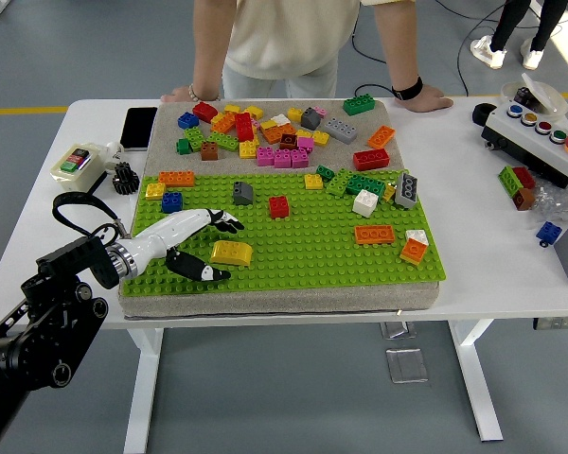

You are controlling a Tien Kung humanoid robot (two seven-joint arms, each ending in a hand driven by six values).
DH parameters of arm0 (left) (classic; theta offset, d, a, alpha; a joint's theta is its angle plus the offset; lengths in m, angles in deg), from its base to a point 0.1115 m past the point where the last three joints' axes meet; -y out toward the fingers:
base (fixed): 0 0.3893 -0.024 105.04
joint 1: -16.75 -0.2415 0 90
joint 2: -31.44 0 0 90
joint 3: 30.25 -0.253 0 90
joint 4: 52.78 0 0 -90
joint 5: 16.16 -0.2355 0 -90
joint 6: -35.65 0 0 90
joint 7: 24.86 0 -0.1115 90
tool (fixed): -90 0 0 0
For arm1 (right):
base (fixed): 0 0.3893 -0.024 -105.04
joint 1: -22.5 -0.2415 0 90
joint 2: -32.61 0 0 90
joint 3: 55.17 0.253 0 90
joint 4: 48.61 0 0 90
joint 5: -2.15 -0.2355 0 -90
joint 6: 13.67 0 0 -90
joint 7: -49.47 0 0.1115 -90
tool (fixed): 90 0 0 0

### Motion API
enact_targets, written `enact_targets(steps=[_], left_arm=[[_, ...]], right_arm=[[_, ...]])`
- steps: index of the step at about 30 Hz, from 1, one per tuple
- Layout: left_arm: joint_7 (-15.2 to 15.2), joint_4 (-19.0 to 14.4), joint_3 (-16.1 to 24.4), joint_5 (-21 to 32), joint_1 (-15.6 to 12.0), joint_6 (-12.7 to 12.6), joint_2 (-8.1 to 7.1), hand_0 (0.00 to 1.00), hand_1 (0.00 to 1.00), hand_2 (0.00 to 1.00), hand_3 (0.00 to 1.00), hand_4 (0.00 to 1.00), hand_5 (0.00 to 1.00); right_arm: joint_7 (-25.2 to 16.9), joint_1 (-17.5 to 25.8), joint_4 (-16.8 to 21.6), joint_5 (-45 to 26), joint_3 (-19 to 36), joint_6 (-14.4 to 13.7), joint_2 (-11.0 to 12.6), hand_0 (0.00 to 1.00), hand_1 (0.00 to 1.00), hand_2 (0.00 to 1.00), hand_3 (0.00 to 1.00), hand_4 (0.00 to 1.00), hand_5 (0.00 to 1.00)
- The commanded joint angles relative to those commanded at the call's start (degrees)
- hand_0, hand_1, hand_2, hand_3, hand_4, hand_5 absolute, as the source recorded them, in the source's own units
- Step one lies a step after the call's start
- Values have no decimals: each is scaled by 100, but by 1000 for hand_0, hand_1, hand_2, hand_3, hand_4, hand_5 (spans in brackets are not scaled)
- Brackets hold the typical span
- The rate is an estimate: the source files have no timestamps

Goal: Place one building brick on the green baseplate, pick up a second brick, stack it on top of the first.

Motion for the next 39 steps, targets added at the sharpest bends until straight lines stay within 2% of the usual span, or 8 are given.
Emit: enact_targets(steps=[9,18,39], left_arm=[[-15,264,-34,0,162,-311,114,828,787,791,818,998,166],[141,603,-24,0,320,-731,222,832,788,787,818,997,154],[172,818,-51,0,329,-988,347,841,787,784,818,998,191]], right_arm=[[12,-3,0,-2,4,9,6,727,637,685,618,915,480],[21,-11,0,-20,-7,7,1,729,638,685,618,916,480],[39,-19,0,-17,3,14,0,728,639,685,618,915,480]])
